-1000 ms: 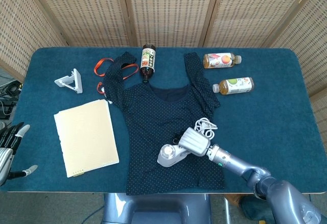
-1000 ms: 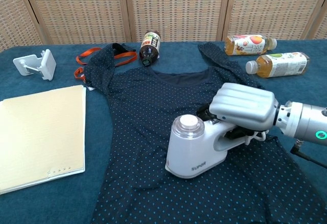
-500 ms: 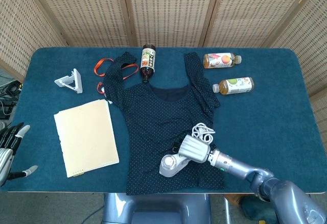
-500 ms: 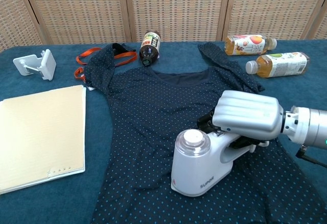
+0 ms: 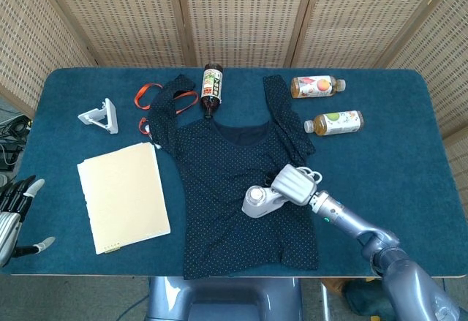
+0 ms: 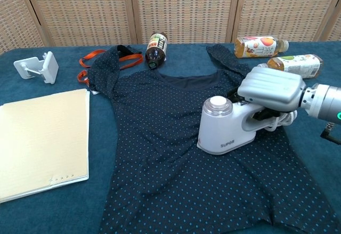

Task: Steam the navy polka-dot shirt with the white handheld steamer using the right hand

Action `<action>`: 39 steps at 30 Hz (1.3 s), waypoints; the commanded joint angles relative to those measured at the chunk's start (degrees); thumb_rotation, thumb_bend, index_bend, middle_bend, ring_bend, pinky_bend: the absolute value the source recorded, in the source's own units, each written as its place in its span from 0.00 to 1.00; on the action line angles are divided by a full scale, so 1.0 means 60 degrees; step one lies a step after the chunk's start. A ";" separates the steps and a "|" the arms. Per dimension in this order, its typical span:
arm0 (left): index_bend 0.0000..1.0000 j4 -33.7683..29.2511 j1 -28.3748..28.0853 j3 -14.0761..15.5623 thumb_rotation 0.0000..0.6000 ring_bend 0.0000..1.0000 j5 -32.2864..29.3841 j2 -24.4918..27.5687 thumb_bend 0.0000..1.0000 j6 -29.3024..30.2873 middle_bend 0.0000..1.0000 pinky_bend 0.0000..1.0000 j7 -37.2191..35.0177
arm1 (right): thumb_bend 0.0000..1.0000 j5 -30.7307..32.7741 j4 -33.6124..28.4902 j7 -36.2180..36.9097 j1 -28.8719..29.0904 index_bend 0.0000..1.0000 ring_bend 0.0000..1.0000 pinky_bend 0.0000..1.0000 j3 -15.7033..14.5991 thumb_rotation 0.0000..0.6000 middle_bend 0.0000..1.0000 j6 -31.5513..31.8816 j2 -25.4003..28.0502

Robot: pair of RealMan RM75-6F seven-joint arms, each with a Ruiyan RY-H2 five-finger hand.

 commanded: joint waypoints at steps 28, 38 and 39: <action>0.00 -0.0072 0.0066 0.0059 1.00 0.00 0.0225 0.0030 0.00 0.0169 0.00 0.00 -0.0004 | 1.00 -0.1362 -0.1371 -0.0213 -0.0468 0.61 0.68 1.00 -0.1190 1.00 0.57 0.1892 0.0670; 0.00 -0.0050 0.0121 0.0085 1.00 0.00 0.0313 0.0067 0.00 0.0281 0.00 0.00 -0.0101 | 1.00 -0.0105 -0.1883 -0.0035 -0.0374 0.61 0.68 1.00 0.0191 1.00 0.57 0.2085 0.1458; 0.00 -0.0048 0.0125 0.0089 1.00 0.00 0.0328 0.0071 0.00 0.0292 0.00 0.00 -0.0113 | 1.00 0.0041 -0.1918 0.0031 -0.0361 0.61 0.68 1.00 0.0322 1.00 0.57 0.2024 0.1553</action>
